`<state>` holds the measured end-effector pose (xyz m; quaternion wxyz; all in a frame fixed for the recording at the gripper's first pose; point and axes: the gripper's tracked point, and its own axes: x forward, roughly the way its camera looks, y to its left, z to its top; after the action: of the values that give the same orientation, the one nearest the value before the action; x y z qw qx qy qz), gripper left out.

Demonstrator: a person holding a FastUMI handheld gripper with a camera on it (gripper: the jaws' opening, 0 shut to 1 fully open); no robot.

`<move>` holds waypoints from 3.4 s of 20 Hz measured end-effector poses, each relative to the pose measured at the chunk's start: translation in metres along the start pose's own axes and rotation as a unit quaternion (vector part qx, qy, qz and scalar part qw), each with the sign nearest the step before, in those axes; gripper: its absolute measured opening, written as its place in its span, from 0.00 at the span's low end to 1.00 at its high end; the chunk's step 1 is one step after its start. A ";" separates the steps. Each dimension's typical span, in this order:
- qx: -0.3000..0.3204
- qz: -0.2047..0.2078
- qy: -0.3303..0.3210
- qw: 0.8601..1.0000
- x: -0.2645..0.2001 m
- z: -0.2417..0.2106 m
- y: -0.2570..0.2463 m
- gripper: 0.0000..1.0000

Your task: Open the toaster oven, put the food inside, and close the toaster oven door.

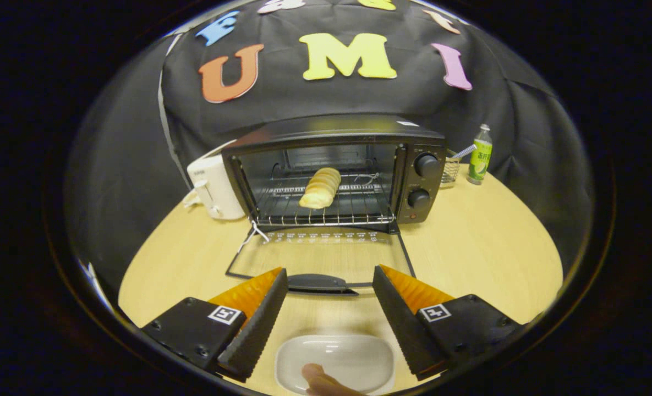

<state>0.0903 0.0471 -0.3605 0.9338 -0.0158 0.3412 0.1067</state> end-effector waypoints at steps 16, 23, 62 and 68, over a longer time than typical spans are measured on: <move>0.064 -0.017 0.080 0.995 0.045 -0.058 0.019 1.00; 0.073 -0.027 0.060 0.995 0.036 -0.042 0.021 1.00; 0.043 -0.045 -0.078 0.995 0.021 0.032 0.029 1.00; 0.034 -0.033 -0.150 0.988 0.019 0.098 0.033 1.00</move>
<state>0.1598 0.0928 -0.2960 0.9774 0.0212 0.1999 0.0657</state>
